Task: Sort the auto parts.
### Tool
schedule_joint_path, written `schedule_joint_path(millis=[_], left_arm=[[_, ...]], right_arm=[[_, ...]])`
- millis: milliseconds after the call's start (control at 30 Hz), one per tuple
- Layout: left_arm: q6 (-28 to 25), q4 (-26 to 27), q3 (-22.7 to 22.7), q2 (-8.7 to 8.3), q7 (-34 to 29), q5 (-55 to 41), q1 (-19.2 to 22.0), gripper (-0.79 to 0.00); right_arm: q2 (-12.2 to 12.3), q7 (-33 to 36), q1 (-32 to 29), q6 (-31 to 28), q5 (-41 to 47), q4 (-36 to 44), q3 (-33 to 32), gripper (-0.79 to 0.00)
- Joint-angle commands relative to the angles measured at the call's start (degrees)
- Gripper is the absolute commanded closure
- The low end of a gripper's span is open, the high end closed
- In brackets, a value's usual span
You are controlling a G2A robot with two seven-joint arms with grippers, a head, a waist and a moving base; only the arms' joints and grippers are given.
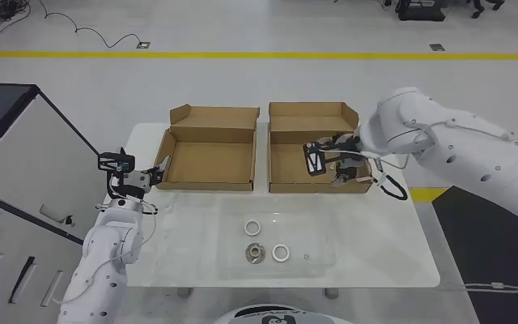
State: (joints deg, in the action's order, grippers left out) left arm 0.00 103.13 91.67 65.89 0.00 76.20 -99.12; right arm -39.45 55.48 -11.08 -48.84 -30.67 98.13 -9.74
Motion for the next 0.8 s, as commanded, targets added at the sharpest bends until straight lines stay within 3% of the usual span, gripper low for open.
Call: schedule_joint_path(millis=[0,400,767], left_arm=[[0.00,0.00,0.00,0.00,0.00,0.00,0.00,-0.785],[0.00,0.00,0.00,0.00,0.00,0.00,0.00,-0.785],[0.00,0.00,0.00,0.00,0.00,0.00,0.00,-0.785]], right_arm=[[-0.09,-1.20,-0.09,-1.20,-0.58,0.30,0.00,-0.785],[-1.47,-9.16,-0.19,-9.16,-7.61,-0.45,0.00,-0.785],[-2.90,-9.15,-0.51,-9.16,-7.12,1.21,0.00,-0.785]])
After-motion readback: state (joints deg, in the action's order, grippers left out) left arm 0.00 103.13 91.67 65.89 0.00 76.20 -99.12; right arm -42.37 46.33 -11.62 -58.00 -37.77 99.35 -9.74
